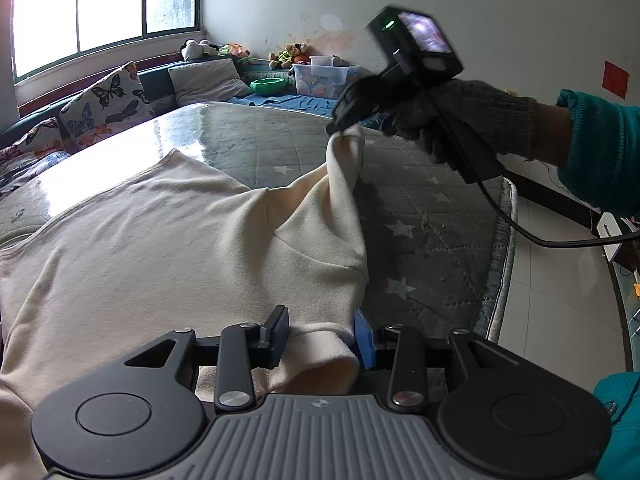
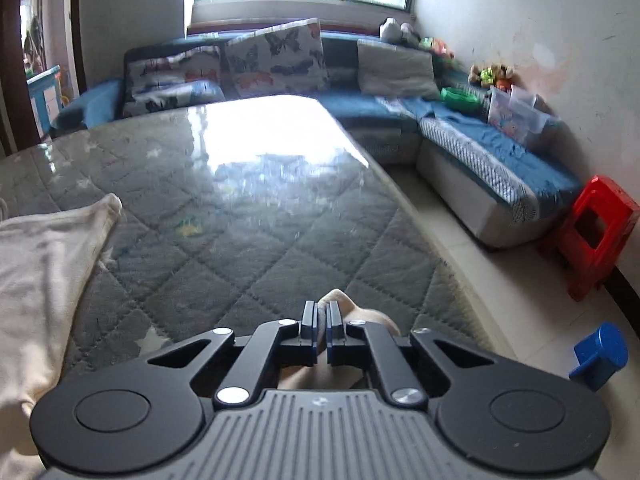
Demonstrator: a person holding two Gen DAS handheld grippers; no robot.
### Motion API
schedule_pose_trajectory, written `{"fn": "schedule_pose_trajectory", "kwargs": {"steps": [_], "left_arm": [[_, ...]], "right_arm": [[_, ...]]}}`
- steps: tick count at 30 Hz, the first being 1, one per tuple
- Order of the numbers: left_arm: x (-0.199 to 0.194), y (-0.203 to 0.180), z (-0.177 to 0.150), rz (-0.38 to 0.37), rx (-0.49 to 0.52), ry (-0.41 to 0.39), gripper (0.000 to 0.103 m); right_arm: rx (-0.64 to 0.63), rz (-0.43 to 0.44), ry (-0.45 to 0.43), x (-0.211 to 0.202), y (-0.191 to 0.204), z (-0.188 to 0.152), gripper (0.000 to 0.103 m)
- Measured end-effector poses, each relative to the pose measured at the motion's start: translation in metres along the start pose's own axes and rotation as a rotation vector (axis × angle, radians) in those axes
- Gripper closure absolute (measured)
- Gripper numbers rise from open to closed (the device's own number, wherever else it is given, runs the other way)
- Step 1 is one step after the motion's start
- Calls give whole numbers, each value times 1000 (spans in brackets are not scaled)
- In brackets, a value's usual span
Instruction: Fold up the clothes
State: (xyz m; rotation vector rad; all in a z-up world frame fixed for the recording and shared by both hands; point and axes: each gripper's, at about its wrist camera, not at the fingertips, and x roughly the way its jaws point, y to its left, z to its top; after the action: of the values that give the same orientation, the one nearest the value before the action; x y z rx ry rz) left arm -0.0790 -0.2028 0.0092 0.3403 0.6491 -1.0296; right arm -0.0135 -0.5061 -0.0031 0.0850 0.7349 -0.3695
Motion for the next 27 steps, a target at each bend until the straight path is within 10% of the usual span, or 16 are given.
{"fn": "schedule_pose_trajectory", "kwargs": {"steps": [7,15,27], "left_arm": [[1,-2,0,3,5,1,63],[0,-5,0,2,26,7,62],[-2,-10,0,32,12,12,62]], "right_arm": [[87,73,-203,-71,-37,-6,100],[172,-116,-55,-85,-101,-59,96],[46,133,-39,-35,-32,-34,71]]}}
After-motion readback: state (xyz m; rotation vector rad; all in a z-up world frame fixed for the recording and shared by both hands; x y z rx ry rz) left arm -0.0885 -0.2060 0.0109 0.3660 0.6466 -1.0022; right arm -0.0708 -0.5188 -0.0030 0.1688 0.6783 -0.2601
